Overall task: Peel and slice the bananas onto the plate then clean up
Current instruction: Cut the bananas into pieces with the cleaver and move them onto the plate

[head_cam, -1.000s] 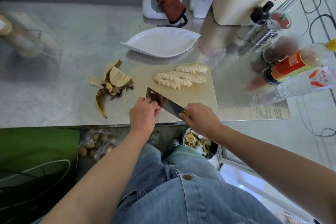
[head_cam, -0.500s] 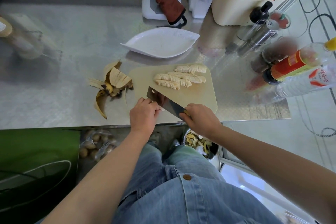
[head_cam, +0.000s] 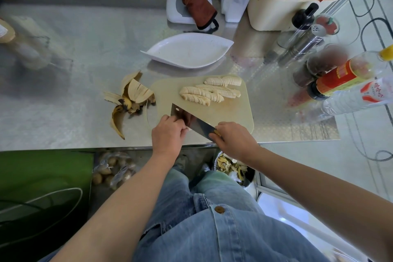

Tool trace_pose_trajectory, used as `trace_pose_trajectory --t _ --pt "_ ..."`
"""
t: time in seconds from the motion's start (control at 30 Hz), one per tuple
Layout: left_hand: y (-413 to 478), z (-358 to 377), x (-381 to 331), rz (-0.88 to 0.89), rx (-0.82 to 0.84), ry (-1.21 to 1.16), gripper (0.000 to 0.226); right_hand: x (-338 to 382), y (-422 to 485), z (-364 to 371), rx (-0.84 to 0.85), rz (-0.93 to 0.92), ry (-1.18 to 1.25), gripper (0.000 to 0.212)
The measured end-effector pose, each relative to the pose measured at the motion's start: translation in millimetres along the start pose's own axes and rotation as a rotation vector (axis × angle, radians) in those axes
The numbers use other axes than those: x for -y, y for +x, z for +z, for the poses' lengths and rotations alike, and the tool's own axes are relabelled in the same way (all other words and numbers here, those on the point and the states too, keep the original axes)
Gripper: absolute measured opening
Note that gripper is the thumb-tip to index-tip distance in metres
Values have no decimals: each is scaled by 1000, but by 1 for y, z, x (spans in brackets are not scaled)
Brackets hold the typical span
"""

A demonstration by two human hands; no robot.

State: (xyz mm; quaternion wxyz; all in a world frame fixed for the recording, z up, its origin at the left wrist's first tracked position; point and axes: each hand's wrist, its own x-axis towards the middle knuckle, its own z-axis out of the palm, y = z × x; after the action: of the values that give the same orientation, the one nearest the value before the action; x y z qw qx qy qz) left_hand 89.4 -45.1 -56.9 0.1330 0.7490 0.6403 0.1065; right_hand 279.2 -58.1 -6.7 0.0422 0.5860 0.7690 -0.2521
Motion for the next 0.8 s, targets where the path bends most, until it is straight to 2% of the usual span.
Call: trace_pose_trajectory --t 0.3,0.47,0.8 --pt "-2 -1 -2 -10 8 -1 14 -2 -2 7 42 33 -9 35" --pt "-1 -1 -2 -21 2 8 7 -5 -3 2 -8 16 8 36" --pt "-1 1 -1 -18 -5 4 13 -5 -3 0 -24 -30 5 33"
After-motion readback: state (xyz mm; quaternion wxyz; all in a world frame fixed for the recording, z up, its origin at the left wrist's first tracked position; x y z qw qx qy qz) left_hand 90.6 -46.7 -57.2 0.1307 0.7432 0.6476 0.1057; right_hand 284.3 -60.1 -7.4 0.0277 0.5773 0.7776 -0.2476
